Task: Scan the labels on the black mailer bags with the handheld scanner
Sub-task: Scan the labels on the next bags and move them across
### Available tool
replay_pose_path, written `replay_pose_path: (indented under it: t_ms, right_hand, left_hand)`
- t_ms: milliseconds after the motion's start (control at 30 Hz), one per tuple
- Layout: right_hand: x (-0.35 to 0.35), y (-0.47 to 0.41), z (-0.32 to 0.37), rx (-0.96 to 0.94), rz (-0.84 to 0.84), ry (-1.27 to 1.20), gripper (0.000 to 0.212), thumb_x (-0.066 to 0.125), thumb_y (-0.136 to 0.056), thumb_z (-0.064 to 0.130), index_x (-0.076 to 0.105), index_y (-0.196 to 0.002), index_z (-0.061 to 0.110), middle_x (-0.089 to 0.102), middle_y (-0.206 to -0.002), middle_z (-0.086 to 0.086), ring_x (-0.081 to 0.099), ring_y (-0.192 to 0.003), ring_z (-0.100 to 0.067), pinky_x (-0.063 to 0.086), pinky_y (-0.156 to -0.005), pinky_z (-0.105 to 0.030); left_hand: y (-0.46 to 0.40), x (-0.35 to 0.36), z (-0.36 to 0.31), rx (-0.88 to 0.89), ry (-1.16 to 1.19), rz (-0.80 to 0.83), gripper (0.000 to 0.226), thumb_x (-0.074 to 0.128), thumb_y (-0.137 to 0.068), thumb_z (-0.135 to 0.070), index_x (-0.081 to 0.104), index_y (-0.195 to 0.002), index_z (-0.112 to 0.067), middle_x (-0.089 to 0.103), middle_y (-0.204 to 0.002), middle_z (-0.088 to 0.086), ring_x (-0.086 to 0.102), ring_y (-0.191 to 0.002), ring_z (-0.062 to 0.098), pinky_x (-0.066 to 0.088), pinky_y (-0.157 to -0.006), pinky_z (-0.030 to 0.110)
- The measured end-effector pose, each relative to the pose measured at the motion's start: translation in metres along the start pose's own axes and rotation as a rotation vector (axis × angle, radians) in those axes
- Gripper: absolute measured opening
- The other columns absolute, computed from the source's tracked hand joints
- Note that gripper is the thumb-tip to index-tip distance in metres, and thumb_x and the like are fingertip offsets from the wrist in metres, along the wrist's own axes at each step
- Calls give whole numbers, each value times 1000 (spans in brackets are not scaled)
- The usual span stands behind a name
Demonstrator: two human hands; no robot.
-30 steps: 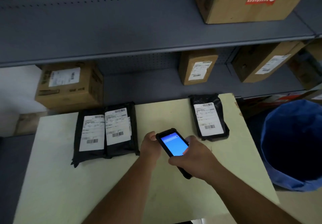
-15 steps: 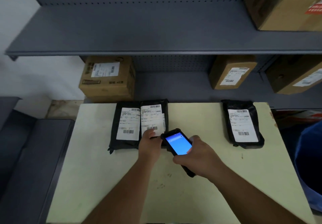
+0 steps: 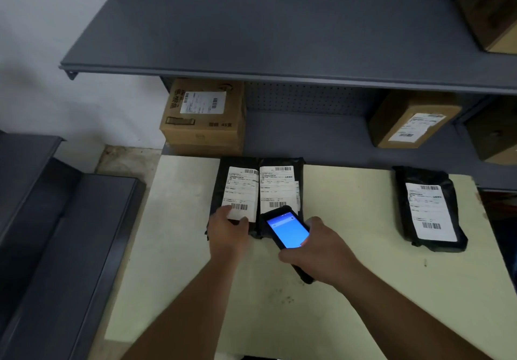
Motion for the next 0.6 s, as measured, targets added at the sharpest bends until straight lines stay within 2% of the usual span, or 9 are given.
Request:
replay_pose_path:
  t_ms: [67, 167, 333, 500, 600]
  right_hand:
    - [7, -2, 5, -5, 10, -6, 61, 86, -76, 41, 48, -120, 24, 63, -101, 4, 67, -89, -16, 59, -73, -36]
    - [18, -3, 12, 0, 18, -10, 61, 86, -75, 40, 49, -121, 24, 64, -101, 4, 68, -90, -17, 63, -81, -42]
    - [33, -6, 19, 6, 32, -1, 61, 86, -73, 39, 51, -119, 22, 64, -100, 2, 69, -89, -18, 64, -81, -44]
    - [41, -7, 18, 16, 40, 7, 60, 85, -74, 40, 50, -119, 21, 65, -100, 1, 69, -89, -18, 62, -78, -40]
    - [42, -8, 15, 31, 40, 5, 62, 84, -74, 41, 48, -120, 22, 65, -101, 1, 70, -92, -19, 63, -81, -42]
  left_hand:
    - [-7, -12, 5, -13, -94, -65, 65, 77, -87, -25, 53, -146, -12, 55, -144, 13, 54, -133, 34, 46, -107, 45]
    - [-14, -22, 12, -50, -174, -92, 79, 82, -79, -35, 49, -148, -13, 51, -148, 12, 52, -134, 36, 48, -106, 51]
    - [-24, -15, 30, -155, -167, -8, 105, 85, -71, -50, 37, -156, -13, 47, -153, 11, 48, -140, 35, 45, -112, 53]
    - [-35, -1, 34, -190, -160, 74, 109, 84, -64, -49, 36, -154, -11, 52, -150, 14, 51, -138, 37, 44, -113, 53]
    - [-39, 6, 36, -202, -194, 88, 102, 87, -69, -43, 36, -151, -9, 54, -148, 15, 53, -136, 38, 45, -112, 51]
Point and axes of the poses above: each hand's wrist, its own y-axis away from the middle knuckle, its own x-axis out of the palm, z = x × y, the point moved 8 cm from there along -y, towards the middle knuckle
